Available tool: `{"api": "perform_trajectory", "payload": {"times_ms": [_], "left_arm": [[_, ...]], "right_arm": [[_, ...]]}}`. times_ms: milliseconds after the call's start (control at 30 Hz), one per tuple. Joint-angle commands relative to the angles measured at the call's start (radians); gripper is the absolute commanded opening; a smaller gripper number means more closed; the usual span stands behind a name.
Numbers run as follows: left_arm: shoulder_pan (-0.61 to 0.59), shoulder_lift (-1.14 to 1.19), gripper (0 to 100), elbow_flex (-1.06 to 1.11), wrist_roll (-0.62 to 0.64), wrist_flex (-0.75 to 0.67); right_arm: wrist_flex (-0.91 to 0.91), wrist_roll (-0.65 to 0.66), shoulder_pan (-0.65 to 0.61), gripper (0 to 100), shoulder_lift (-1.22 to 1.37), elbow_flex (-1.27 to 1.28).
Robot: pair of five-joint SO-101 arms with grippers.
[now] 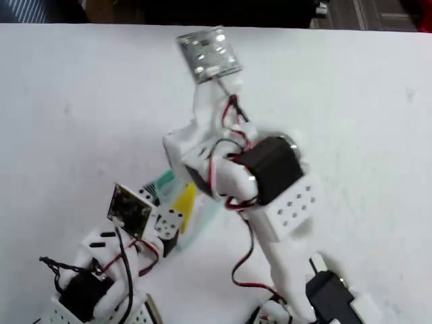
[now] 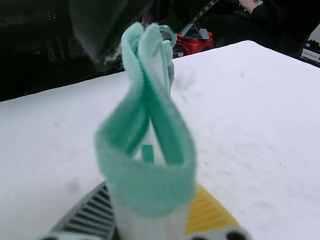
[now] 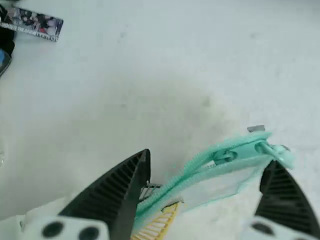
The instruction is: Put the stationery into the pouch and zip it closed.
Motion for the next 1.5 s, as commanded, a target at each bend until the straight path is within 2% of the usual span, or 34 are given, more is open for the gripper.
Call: {"api": "perform_trajectory", "payload": {"times_ms": [0, 300, 400, 467, 567, 600, 667, 733, 800, 933, 1033, 1167, 1300, 1467], "left_arm": [[0.018, -0.01, 2, -0.006, -0.021, -0.031], [0.018, -0.01, 2, -0.006, -0.021, -0.031], [0.018, -0.01, 2, -0.006, -0.021, -0.031], [0.019, -0.01, 3, -0.008, -0.021, -0.031], [0.019, -0.01, 3, -0.014, -0.021, -0.029], [0.018, -0.01, 5, -0.029, -0.021, -0.02], [0.008, -0.01, 15, -0.069, -0.015, 0.021], [-0.015, -0.01, 25, -0.117, 0.005, 0.101], [-0.028, -0.01, 26, -0.176, 0.064, 0.166], [-0.021, -0.01, 27, -0.295, 0.028, 0.278], [-0.028, -0.01, 27, -0.324, 0.012, 0.305], [-0.05, -0.01, 26, -0.321, 0.012, 0.299], [-0.202, -0.01, 26, -0.31, 0.02, 0.258], [-0.403, -0.01, 26, -0.18, 0.066, 0.058]], "right_arm": [[0.027, 0.06, -0.021, 32.6, -0.002, 0.014], [0.025, 0.057, 0.102, 32.5, -0.001, 0.157], [0.005, 0.061, 0.107, 31.4, 0.01, 0.178], [-0.007, 0.064, 0.104, 24.6, 0.038, 0.178], [-0.033, 0.064, 0.11, 5.0, 0.094, 0.176], [-0.039, 0.069, 0.116, 0.1, 0.111, 0.175], [-0.039, 0.095, 0.136, 5.3, 0.142, 0.149], [-0.03, 0.107, 0.163, 3.2, 0.163, 0.092], [-0.018, 0.107, 0.197, 1.7, 0.177, 0.002], [-0.019, 0.121, 0.26, 1.7, 0.197, -0.213], [-0.016, 0.327, 0.266, 1.7, 0.208, -0.368], [0.031, 0.804, 0.248, 1.7, 0.191, -0.399], [0.03, 1.068, 0.295, 1.8, 0.125, -0.212], [0.028, 1.31, 0.266, 1.8, -0.053, 0.19]]}}
